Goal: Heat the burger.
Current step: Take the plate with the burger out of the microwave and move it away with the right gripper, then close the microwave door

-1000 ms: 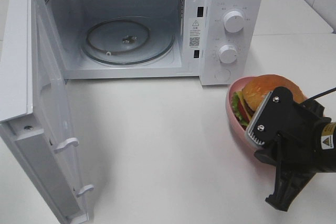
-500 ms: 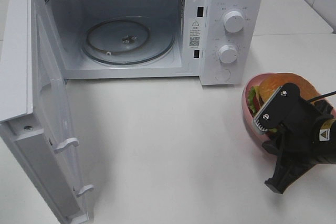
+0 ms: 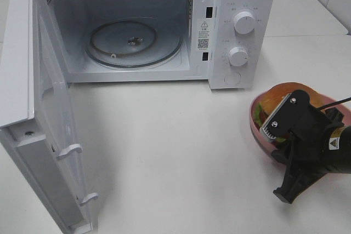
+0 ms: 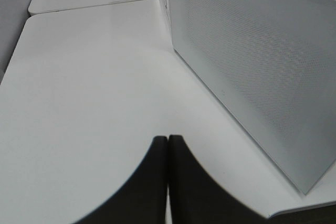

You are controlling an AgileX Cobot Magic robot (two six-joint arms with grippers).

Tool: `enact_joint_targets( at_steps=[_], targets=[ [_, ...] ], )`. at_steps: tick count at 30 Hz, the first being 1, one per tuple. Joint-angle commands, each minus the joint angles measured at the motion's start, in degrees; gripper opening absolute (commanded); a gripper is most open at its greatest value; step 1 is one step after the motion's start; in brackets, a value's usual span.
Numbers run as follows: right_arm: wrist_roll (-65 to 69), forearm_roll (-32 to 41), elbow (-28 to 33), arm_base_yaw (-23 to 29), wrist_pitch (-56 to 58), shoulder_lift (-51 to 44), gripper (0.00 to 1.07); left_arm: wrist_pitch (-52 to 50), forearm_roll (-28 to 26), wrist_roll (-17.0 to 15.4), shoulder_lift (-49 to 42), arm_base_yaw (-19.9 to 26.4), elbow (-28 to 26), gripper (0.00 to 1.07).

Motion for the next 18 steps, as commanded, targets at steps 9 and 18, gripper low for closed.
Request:
enact_joint_targets(
  at_steps=[9,18],
  targets=[
    [-0.52,-0.06,0.11,0.00,0.11,-1.20,0.62,-0.80,-0.11,-0.52,-1.20,-0.29,0.17,0.00],
    [-0.52,-0.06,0.11,0.00,0.11,-1.20,0.62,-0.80,-0.11,-0.52,-1.20,-0.29,0.17,0.00]
  ],
)
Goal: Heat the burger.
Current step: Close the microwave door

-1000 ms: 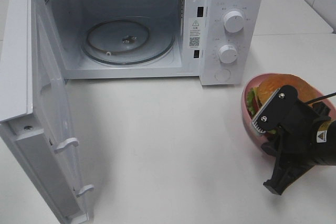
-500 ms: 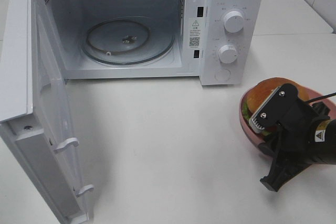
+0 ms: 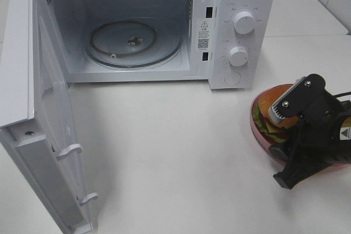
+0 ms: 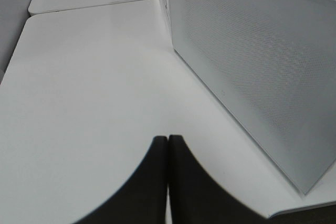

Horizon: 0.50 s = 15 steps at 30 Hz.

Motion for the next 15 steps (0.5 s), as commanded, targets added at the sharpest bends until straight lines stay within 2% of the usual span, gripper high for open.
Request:
enact_joint_targets(
  at_steps=[1,15],
  targets=[
    [-0.52,-0.06,0.11,0.00,0.11,-1.20,0.62,-0.80,-0.11,-0.52,-1.20,-0.29,0.17,0.00],
    [-0.52,-0.06,0.11,0.00,0.11,-1.20,0.62,-0.80,-0.11,-0.52,-1.20,-0.29,0.17,0.00]
  ],
)
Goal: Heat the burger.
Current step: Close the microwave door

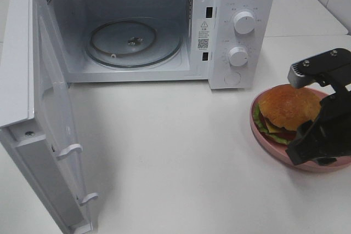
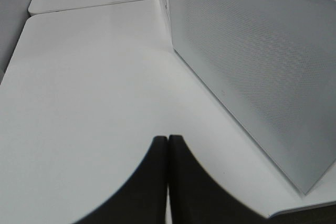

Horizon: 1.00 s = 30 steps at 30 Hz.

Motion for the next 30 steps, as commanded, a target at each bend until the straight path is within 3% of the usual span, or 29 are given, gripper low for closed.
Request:
enact_joint_targets(
  at_steps=[1,30],
  targets=[
    [-0.52,-0.06,0.11,0.00,0.11,-1.20,0.62,-0.80,-0.11,-0.52,-1.20,-0.29,0.17,0.00],
    [-0.52,-0.06,0.11,0.00,0.11,-1.20,0.62,-0.80,-0.11,-0.52,-1.20,-0.29,0.17,0.00]
  ],
)
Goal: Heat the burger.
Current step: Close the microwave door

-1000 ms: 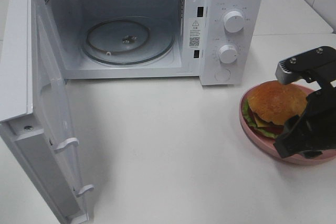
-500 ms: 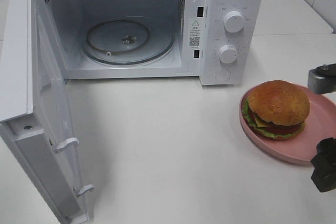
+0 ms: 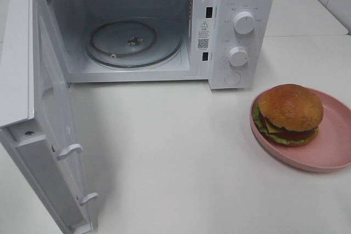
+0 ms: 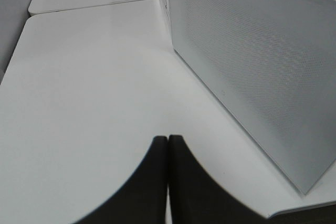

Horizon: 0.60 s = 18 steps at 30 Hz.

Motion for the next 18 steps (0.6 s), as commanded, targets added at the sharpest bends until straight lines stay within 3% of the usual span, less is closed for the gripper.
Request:
enact_joint_targets(
  at_steps=[1,18],
  targets=[
    [-0.52,-0.06,0.11,0.00,0.11,-1.20,0.62,-0.80,-0.11,-0.52,-1.20,-0.29,0.17,0.00],
    [-0.52,-0.06,0.11,0.00,0.11,-1.20,0.62,-0.80,-0.23,-0.86,-1.20,-0.29,0.17,0.00]
  ],
)
